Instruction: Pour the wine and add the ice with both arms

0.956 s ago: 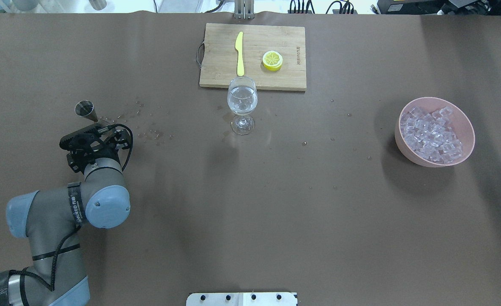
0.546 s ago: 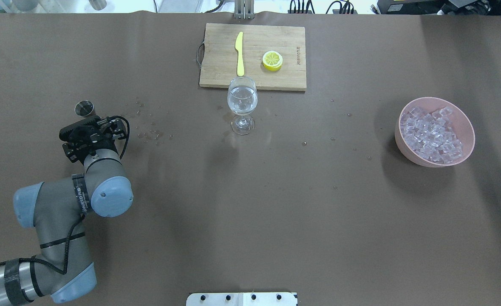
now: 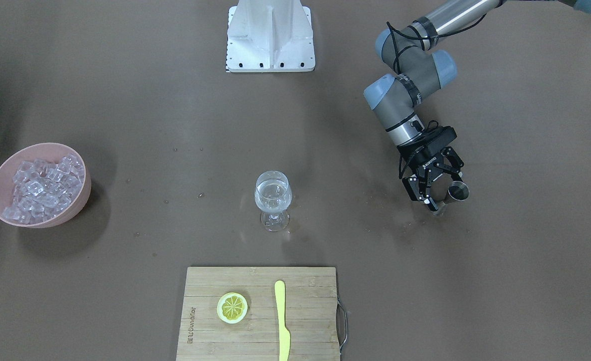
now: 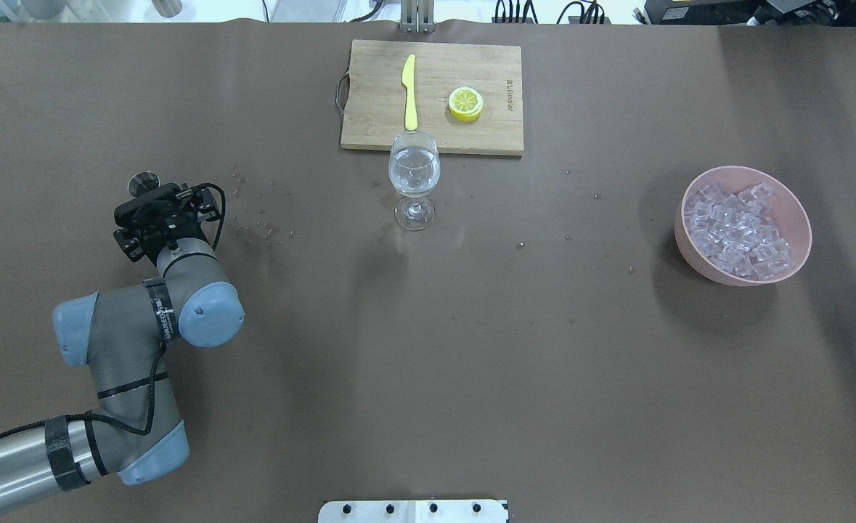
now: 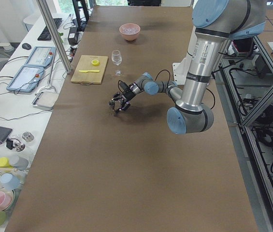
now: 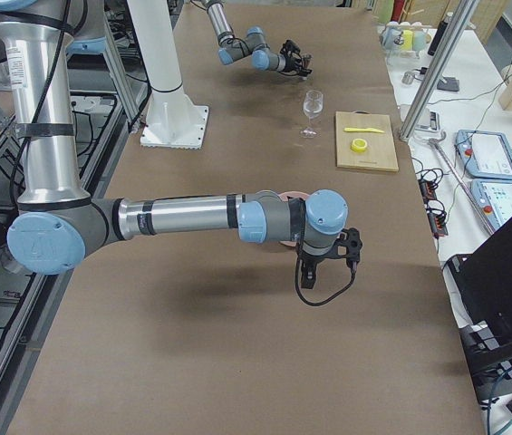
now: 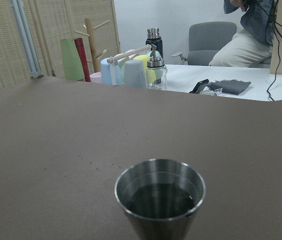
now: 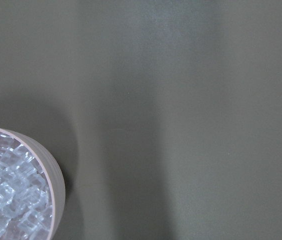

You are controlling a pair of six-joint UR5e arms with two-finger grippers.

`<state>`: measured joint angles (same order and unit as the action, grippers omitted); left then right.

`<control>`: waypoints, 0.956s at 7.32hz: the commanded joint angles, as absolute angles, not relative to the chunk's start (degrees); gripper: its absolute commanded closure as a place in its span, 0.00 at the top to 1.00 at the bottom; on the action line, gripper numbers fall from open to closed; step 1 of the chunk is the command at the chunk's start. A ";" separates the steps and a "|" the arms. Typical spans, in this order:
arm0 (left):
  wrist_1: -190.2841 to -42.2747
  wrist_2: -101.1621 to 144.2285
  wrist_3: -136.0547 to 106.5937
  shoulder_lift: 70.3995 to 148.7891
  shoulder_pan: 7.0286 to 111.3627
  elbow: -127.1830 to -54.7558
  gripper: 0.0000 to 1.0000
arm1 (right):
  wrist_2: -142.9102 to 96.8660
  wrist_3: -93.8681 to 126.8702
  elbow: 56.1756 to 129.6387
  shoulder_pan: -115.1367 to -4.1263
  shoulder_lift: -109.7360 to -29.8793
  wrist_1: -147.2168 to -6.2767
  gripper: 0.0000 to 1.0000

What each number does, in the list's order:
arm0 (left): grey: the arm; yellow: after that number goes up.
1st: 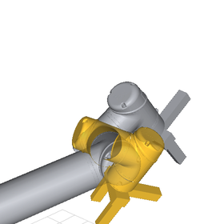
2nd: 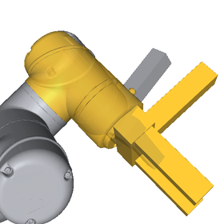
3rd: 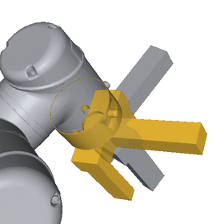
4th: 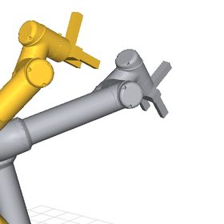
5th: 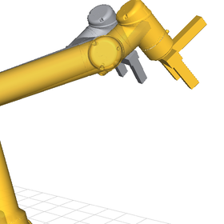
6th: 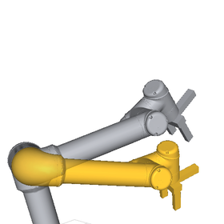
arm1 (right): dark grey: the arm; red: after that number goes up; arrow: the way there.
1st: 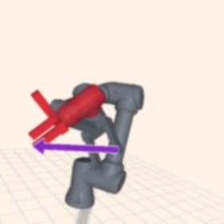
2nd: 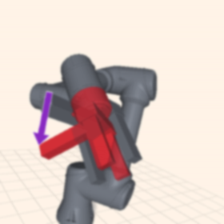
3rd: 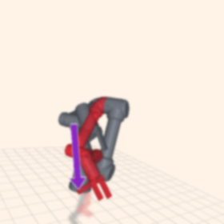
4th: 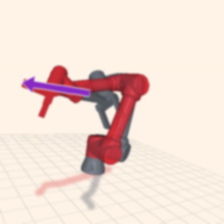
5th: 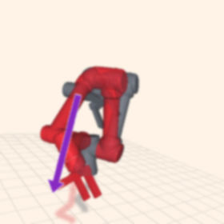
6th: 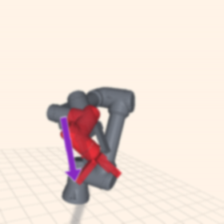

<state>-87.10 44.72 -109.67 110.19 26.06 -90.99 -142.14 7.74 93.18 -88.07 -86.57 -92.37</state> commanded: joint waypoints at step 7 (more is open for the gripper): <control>-87.19 43.77 -114.60 110.83 27.50 -91.73 0.00 | -142.21 7.73 93.34 -88.07 -86.57 -92.46 1.00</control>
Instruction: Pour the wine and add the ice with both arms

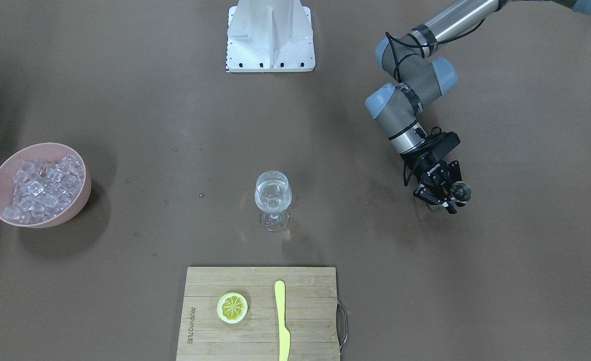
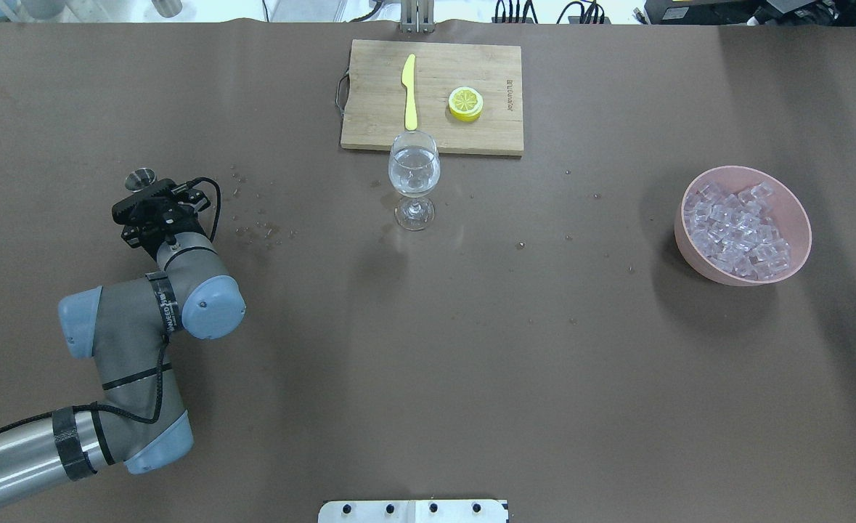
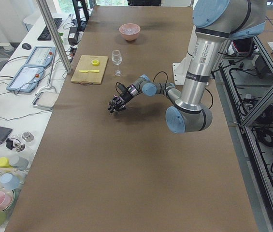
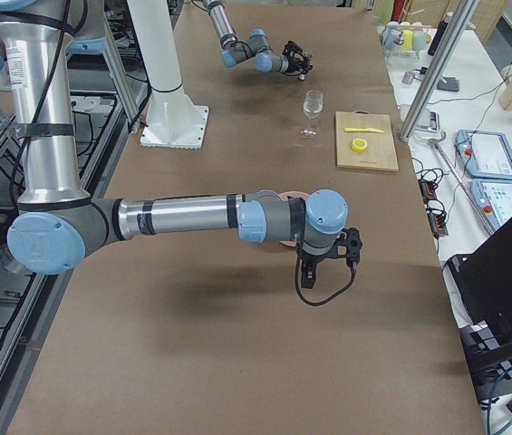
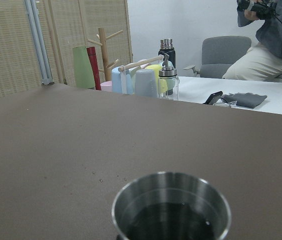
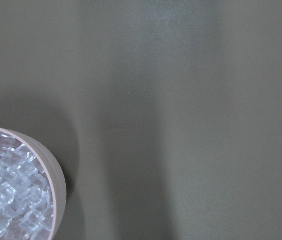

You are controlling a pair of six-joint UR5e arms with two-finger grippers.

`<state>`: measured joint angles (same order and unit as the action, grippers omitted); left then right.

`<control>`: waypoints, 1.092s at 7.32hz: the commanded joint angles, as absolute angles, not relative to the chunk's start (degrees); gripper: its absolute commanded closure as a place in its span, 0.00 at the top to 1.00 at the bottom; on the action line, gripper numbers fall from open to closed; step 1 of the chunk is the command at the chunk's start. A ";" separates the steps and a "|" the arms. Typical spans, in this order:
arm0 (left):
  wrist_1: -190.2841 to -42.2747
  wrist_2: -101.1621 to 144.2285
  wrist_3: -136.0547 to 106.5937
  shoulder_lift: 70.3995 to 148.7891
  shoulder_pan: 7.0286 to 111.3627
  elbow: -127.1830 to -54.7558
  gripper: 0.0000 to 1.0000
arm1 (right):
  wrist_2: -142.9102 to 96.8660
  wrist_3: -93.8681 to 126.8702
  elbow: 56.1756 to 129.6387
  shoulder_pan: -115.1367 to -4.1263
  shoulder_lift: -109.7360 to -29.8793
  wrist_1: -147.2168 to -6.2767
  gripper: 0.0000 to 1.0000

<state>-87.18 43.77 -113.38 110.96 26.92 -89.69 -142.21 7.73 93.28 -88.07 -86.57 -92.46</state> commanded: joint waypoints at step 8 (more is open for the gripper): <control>-112.67 43.85 -81.69 115.36 36.12 -105.56 0.00 | -145.80 8.08 93.43 -88.07 -86.49 -92.90 1.00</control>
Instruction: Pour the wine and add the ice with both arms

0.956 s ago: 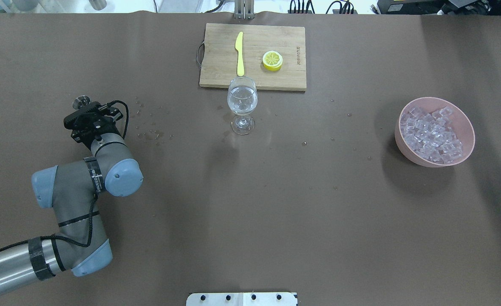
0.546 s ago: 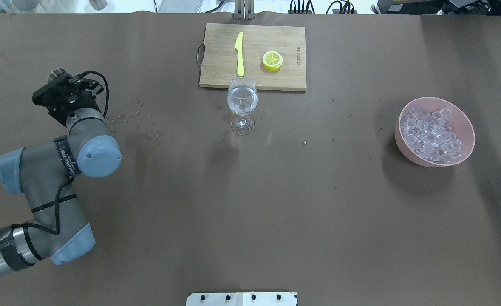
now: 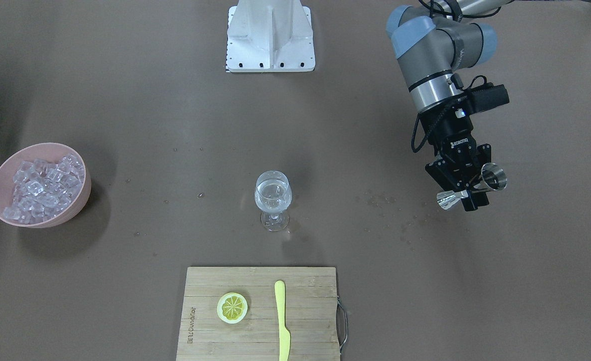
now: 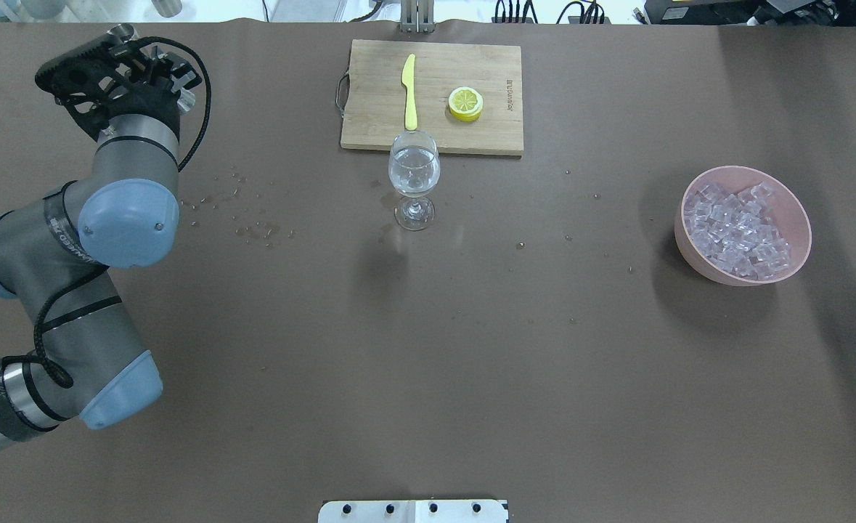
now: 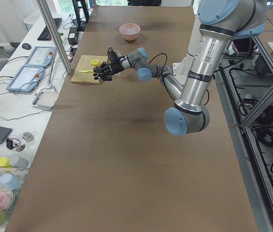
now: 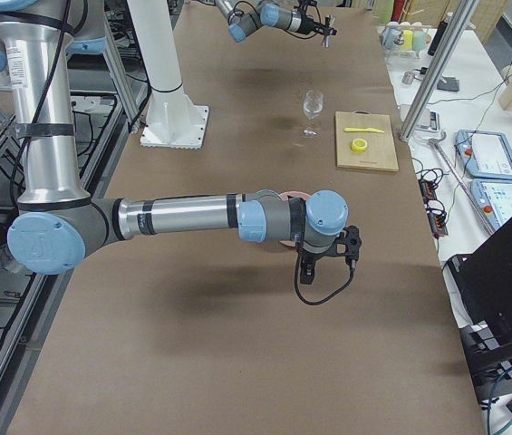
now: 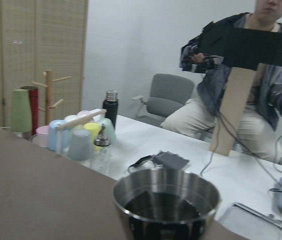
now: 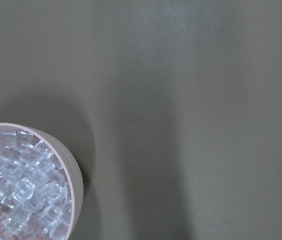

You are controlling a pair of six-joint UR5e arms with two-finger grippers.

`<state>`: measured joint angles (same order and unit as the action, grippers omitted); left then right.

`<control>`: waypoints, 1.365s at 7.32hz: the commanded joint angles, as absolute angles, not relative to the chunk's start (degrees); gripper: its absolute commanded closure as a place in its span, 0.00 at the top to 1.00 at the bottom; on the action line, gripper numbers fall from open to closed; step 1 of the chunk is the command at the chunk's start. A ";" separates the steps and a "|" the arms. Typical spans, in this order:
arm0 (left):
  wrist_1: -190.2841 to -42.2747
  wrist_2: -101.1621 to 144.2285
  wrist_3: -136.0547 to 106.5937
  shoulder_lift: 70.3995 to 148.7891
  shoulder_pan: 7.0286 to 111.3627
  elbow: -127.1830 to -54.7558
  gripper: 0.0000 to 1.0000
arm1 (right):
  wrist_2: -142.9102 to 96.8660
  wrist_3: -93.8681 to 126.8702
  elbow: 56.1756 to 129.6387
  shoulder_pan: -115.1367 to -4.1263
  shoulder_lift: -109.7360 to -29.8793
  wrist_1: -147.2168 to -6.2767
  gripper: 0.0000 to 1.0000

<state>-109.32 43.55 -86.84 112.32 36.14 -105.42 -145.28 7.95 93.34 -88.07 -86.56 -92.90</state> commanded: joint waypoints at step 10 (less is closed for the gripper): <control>-121.22 75.66 -43.96 121.64 30.24 -107.05 0.00 | -147.13 9.84 94.66 -88.07 -86.13 -92.90 1.00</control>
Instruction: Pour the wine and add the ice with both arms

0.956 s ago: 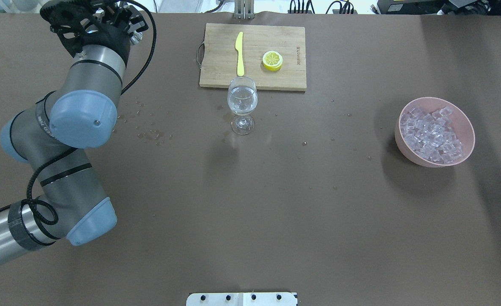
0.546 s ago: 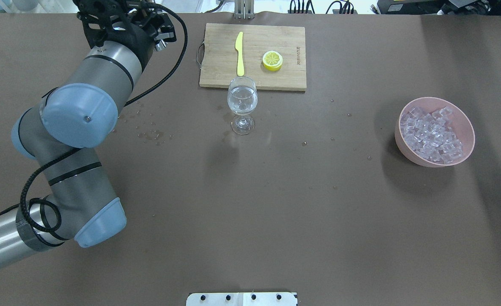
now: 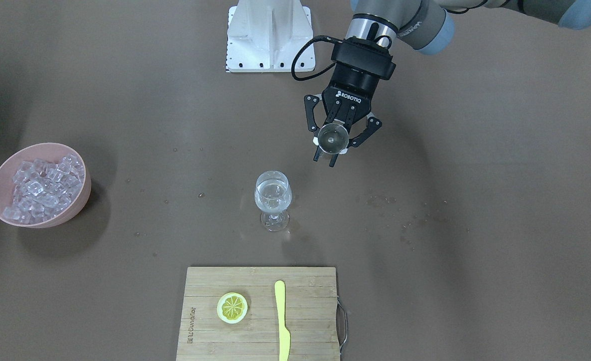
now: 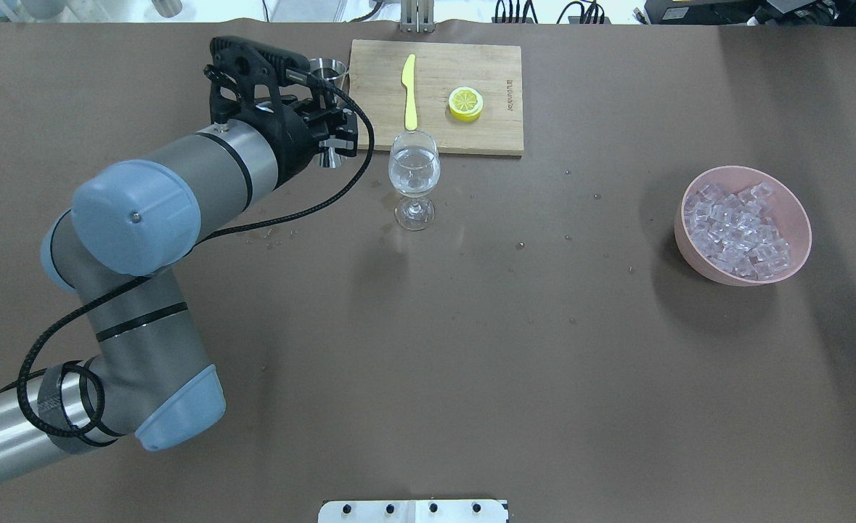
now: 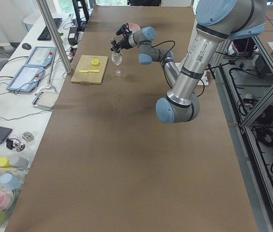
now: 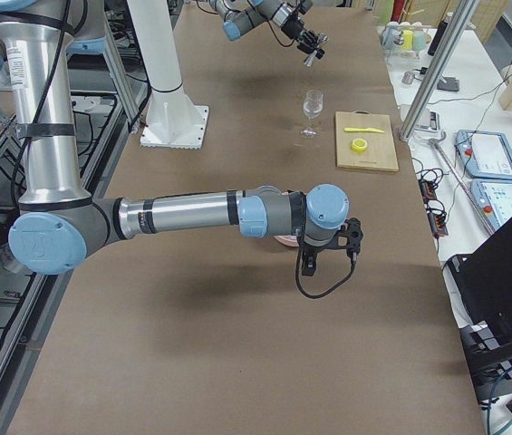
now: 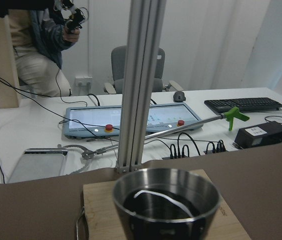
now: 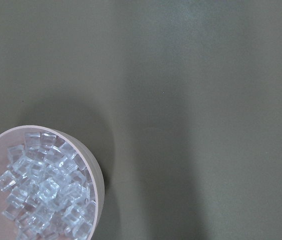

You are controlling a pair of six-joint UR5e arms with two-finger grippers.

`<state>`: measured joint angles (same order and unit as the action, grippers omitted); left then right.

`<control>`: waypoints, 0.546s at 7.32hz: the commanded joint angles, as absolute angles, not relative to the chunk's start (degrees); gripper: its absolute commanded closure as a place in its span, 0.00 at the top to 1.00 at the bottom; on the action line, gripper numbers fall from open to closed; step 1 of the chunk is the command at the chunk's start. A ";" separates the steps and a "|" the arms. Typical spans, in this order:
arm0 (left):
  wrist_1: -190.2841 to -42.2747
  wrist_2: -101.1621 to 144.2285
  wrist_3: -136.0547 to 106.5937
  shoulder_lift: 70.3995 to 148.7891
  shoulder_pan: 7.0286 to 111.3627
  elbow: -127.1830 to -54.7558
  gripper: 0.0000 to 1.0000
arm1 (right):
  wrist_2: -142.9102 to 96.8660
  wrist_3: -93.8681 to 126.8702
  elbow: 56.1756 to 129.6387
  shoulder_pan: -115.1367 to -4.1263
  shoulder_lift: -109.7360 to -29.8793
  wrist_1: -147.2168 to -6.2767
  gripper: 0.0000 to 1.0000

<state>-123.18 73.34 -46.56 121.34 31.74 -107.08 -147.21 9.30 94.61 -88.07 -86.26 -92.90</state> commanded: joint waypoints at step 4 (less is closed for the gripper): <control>-107.43 83.40 -41.66 126.65 30.06 -107.40 0.00 | -147.13 10.02 94.57 -88.07 -86.13 -92.90 1.00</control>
<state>-111.10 81.70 -42.33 125.70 30.15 -107.38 -147.13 9.99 94.60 -88.07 -86.14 -92.90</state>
